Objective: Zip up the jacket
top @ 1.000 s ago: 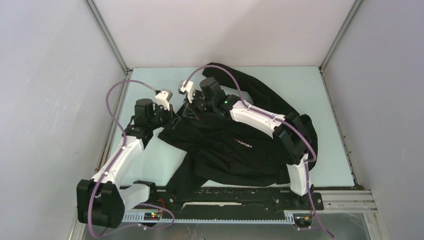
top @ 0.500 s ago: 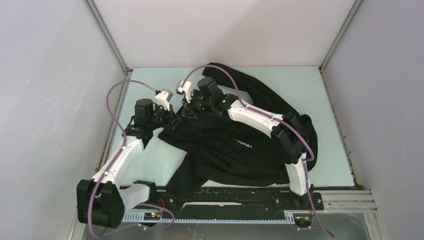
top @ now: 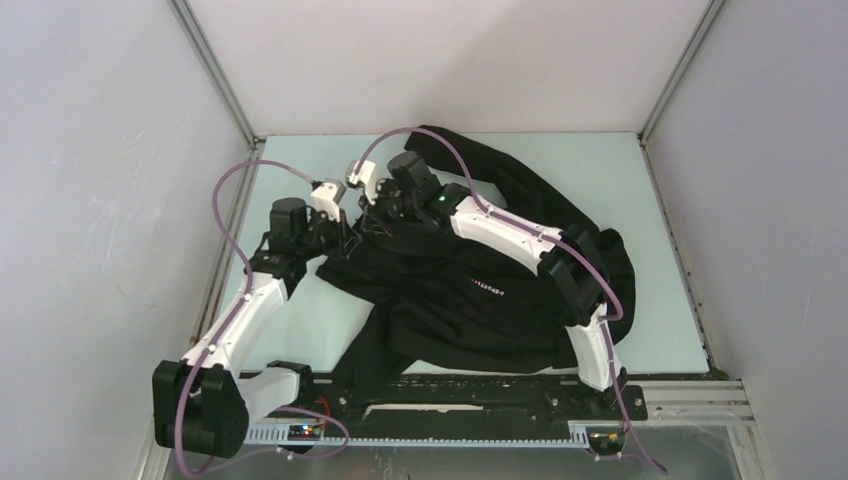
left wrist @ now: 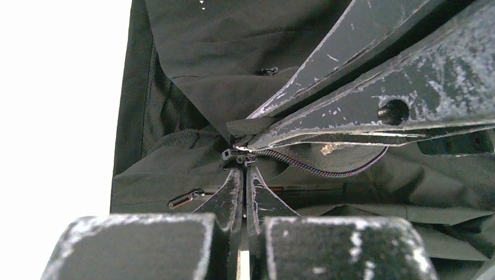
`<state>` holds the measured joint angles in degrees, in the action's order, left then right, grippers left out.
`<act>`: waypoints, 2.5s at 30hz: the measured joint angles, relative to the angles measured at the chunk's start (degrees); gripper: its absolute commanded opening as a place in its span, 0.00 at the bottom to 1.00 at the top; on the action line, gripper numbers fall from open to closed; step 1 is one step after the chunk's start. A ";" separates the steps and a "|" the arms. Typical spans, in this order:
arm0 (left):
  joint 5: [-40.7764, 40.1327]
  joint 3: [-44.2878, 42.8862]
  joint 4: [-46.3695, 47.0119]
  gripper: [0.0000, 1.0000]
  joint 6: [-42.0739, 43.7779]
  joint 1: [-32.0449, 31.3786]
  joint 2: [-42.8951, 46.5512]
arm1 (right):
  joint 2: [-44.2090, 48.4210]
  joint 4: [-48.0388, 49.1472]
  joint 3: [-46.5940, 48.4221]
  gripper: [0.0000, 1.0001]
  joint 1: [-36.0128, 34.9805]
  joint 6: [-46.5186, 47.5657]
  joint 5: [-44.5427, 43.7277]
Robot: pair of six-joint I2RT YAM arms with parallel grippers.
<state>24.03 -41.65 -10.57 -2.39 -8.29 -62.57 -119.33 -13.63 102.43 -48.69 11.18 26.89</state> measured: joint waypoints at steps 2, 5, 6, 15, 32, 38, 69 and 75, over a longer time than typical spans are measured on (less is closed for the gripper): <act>-0.35 0.00 -0.02 0.00 0.11 -0.26 0.13 | -0.26 -1.20 1.05 0.00 -0.13 0.61 -0.26; -0.96 0.00 -0.28 0.00 0.52 -0.57 0.39 | -0.28 -2.12 1.25 0.00 -0.24 1.51 -0.39; -1.09 0.00 -0.37 0.00 0.59 -0.61 0.39 | -0.28 -2.38 1.25 0.00 -0.26 1.73 -0.42; -2.10 0.00 -1.09 0.00 0.94 -0.96 0.42 | -0.28 -4.70 1.25 0.00 -0.04 3.30 -0.37; -3.43 0.00 -1.25 0.00 1.14 -1.60 0.44 | -0.28 -5.75 1.25 0.00 0.22 3.52 0.68; -3.72 0.00 -1.42 0.00 1.53 -1.64 0.44 | -0.28 -5.62 1.25 0.00 0.31 2.84 2.34; -3.93 0.00 -1.55 0.00 2.49 -2.54 0.76 | -0.39 -5.51 1.86 0.00 0.55 1.25 3.69; -3.96 0.00 -1.57 0.00 2.67 -2.62 0.76 | -0.39 -5.35 1.86 0.00 0.87 1.25 3.63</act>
<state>20.08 -41.65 -12.14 0.27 -10.92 -61.80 -119.72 -18.98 104.29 -47.81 12.43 30.52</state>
